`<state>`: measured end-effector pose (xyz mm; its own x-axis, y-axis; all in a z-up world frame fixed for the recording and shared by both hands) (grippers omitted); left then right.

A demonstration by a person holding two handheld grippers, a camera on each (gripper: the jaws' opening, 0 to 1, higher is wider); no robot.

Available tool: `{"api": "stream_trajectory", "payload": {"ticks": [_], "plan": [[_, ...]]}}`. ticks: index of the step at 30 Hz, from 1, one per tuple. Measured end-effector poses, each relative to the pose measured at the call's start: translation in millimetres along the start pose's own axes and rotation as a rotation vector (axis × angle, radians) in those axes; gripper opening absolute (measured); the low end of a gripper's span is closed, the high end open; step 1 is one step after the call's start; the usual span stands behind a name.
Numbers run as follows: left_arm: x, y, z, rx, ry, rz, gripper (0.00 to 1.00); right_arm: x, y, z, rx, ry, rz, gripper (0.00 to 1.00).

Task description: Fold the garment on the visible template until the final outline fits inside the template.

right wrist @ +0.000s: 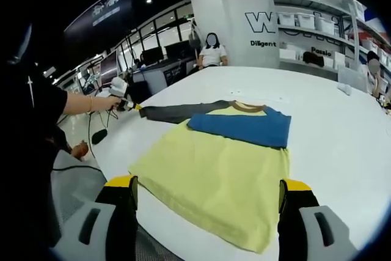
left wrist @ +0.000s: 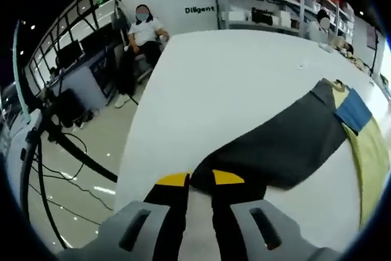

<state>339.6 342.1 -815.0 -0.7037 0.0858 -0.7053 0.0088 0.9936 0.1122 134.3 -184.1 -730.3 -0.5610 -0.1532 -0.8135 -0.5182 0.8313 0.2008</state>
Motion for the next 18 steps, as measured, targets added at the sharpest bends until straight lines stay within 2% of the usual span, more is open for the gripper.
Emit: {"api": "stream_trajectory", "payload": {"ticks": [12, 18], "plan": [[11.9, -17.8, -11.9, 0.025, -0.034, -0.045, 0.41, -0.4, 1.9, 0.3, -0.007, -0.001, -0.003, 0.99], [19.1, -28.3, -13.6, 0.044, -0.034, -0.045, 0.45, 0.6, 2.0, -0.3, -0.005, -0.001, -0.002, 0.99]]}}
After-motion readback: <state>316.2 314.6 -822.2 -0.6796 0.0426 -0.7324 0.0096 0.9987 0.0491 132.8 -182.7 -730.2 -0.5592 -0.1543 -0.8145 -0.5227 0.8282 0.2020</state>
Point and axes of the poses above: the point that each gripper's makers call its tool centre point, and the gripper's own axes: z roughly forward along the fingers, y roughly to its left, x roughly out of its underside, the point moved 2 cm from there along -z, roughly backward along the fingers, and after that the axes turned 3 degrees about -x, right-handed, at the moved point
